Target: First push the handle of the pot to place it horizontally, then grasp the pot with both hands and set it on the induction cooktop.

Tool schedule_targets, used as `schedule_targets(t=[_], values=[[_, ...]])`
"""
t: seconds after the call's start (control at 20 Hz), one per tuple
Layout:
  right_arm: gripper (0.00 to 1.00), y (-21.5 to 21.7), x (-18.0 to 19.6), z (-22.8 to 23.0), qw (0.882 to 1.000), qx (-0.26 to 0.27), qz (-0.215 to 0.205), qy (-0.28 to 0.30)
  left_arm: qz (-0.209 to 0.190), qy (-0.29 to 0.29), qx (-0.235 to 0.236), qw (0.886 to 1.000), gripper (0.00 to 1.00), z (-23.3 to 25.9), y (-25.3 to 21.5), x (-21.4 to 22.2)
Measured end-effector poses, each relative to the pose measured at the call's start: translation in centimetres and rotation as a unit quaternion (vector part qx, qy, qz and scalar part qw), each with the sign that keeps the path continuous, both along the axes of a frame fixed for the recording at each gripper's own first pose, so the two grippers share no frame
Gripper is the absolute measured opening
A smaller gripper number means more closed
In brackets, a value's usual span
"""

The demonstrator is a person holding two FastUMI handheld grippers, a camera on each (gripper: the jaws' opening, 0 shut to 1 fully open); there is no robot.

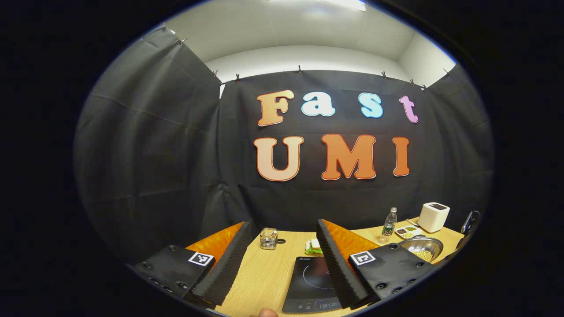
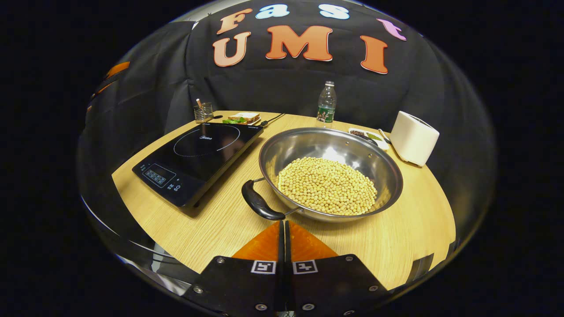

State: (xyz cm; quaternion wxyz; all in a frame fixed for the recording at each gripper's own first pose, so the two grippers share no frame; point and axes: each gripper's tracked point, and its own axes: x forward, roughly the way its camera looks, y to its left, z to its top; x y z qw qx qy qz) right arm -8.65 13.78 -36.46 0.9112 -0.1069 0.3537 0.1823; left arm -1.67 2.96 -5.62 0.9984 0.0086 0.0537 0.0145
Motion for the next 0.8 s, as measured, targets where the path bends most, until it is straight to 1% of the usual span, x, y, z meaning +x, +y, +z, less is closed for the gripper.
schedule_targets(t=[0.15,0.35,0.8], values=[[0.00,0.6,0.2,-0.1,1.000,0.004,0.007,0.004,0.006,-0.002,0.003,1.000,0.98,0.2,0.6,0.0],[0.00,2.1,0.7,-0.4,1.000,0.009,0.015,0.004,0.007,-0.001,0.000,1.000,0.96,0.0,0.7,0.1],[0.00,5.5,2.2,-0.7,0.999,0.032,0.022,0.010,0.015,0.002,0.002,1.000,0.98,-0.1,1.7,0.5]])
